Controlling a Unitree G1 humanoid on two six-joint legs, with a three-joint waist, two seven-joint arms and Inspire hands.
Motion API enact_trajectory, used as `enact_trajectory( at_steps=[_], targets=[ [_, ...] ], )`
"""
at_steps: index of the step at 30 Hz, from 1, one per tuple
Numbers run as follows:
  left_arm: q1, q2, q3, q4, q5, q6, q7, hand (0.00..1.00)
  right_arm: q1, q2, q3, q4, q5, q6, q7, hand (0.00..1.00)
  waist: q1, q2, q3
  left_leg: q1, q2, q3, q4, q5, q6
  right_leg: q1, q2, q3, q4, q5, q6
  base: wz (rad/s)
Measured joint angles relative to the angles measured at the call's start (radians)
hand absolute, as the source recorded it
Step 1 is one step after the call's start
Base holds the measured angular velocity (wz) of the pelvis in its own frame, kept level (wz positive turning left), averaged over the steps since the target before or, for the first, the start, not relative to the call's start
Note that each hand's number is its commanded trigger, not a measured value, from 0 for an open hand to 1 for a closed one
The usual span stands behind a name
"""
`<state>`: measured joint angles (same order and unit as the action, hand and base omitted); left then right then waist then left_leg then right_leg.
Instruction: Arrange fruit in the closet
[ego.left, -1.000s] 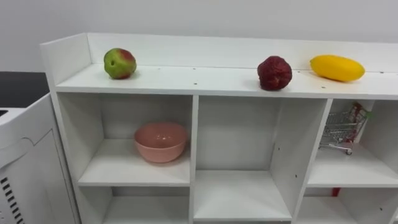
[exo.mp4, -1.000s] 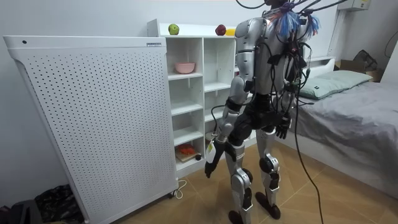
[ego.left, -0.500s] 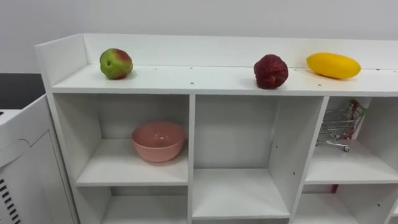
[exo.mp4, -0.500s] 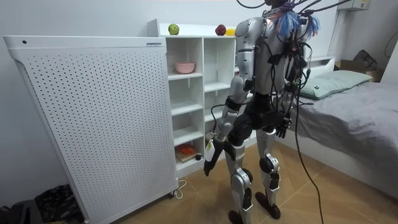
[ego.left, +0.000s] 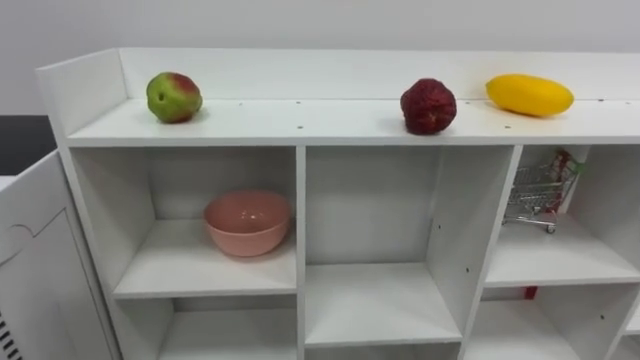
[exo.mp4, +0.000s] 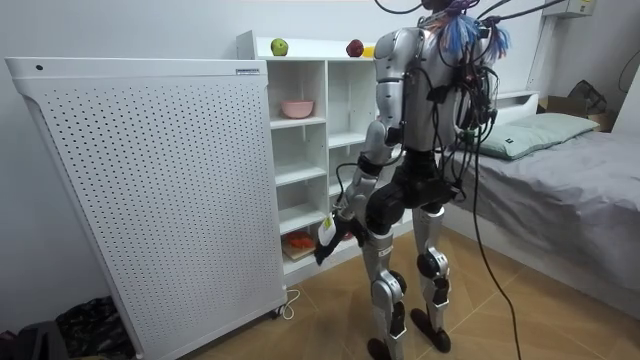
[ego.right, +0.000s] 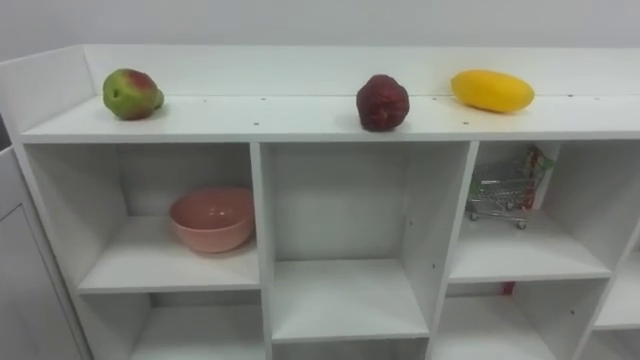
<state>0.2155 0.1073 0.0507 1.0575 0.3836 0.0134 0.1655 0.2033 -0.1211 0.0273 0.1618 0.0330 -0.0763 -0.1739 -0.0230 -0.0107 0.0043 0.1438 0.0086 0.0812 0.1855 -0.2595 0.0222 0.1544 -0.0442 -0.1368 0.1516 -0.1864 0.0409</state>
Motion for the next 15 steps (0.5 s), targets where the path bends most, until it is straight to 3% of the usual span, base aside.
enact_trajectory(
  at_steps=[3,6,10,15],
  targets=[
    [0.000,0.003,-0.004,0.001,0.000,-0.021,0.000,0.00,0.005,-0.001,-0.008,-0.133,-0.002,-0.007,-0.023,0.00,0.001,0.006,-0.0017,0.000,0.000,0.001,-0.004,0.000,0.000,-0.003,0.000,-0.002,0.000,0.000,0.000,0.00],
    [-0.002,0.004,-0.018,0.001,0.001,-0.035,0.000,0.00,0.000,-0.001,-0.007,-0.239,-0.018,-0.039,-0.059,0.00,0.006,0.011,-0.0083,-0.008,0.000,0.003,-0.003,0.000,0.000,-0.015,0.001,0.001,0.001,0.000,0.000,-0.02],
    [-0.004,0.005,-0.025,0.015,0.002,-0.057,0.010,0.00,-0.039,-0.001,-0.008,-0.311,-0.065,-0.088,-0.126,0.00,0.020,0.019,-0.0103,-0.016,0.000,0.002,0.002,0.001,0.000,-0.021,0.001,0.001,0.001,0.000,0.000,0.00],
    [-0.009,0.006,-0.028,0.065,0.002,-0.077,0.022,0.00,-0.062,-0.004,-0.009,-0.400,-0.094,-0.108,-0.194,0.00,0.045,0.016,-0.0095,-0.016,0.000,-0.002,0.002,0.002,-0.001,-0.021,0.001,0.003,0.000,0.000,0.000,0.00]
  ],
)
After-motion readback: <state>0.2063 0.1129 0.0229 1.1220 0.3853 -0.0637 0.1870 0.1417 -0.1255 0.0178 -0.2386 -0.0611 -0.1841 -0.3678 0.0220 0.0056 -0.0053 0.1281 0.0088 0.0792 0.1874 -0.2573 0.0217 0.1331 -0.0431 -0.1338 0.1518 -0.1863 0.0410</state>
